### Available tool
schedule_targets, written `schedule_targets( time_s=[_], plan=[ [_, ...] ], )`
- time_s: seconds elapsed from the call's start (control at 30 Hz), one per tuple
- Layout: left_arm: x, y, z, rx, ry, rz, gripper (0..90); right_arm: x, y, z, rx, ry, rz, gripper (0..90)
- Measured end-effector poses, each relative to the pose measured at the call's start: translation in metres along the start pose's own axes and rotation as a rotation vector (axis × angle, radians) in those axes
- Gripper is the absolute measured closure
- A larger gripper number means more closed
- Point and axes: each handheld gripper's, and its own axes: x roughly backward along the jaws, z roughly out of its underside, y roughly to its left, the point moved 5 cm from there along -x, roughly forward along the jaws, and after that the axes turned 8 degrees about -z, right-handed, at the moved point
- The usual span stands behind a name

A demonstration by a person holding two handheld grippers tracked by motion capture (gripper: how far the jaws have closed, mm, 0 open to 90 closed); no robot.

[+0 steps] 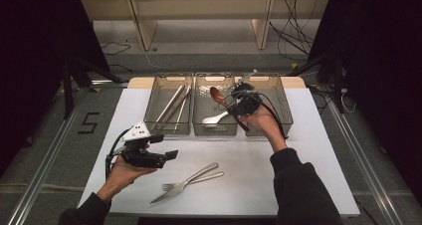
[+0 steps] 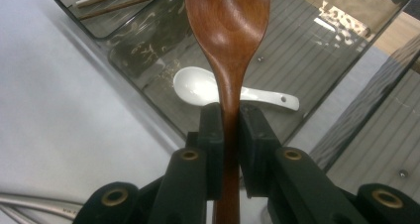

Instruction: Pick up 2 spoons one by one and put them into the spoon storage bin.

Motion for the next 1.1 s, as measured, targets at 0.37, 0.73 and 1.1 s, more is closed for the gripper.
schedule_targets(
  time_s=[0.37, 0.73, 1.1],
  plan=[
    [-0.001, 0.000, 0.000, -0.007, 0.003, 0.004, 18.6, -0.021, -0.006, -0.023, -0.013, 0.027, 0.016, 82.0],
    [-0.001, -0.002, 0.000, -0.007, 0.004, 0.010, 18.6, -0.040, -0.017, -0.043, -0.055, 0.032, 0.036, 81.8],
    [-0.002, -0.003, 0.001, -0.023, 0.016, 0.012, 18.6, -0.051, -0.022, -0.044, -0.079, 0.052, 0.068, 81.3]
  ],
)
